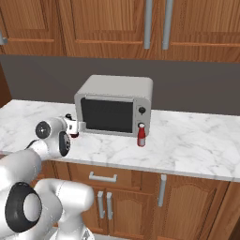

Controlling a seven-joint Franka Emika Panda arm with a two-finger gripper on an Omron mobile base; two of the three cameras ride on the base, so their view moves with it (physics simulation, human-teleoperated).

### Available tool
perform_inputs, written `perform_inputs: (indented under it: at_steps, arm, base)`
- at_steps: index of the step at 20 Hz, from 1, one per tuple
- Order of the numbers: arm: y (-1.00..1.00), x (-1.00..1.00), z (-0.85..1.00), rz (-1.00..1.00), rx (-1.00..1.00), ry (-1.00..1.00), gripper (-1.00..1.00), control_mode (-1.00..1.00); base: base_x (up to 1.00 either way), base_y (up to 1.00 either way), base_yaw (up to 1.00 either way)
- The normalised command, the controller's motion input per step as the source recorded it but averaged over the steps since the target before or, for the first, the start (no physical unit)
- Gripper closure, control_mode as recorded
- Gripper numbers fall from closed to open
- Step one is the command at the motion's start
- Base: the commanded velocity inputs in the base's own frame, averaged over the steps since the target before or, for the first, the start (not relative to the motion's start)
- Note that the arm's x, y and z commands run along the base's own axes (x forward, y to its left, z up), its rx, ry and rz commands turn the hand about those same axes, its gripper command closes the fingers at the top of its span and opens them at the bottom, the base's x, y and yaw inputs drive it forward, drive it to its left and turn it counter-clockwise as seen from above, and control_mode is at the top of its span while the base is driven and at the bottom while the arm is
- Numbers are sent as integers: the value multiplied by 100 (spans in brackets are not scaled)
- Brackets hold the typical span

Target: Place the ketchup and condiment bottle from the counter to the top shelf of the fridge. If the existing items in the fridge are on the top shelf, move them to other shelves.

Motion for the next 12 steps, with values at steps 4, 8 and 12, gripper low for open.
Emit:
perform_inputs:
  at_steps: [4,8,12]
  arm:
    - [-5,-99,100,-11,0,-18,100,-100]
    - [-12,-100,100,-12,0,-5,100,-100]
    - [-34,-100,100,-9,0,-1,100,-100]
  base:
    - [0,0,0]
    - [0,0,0]
    - [0,0,0]
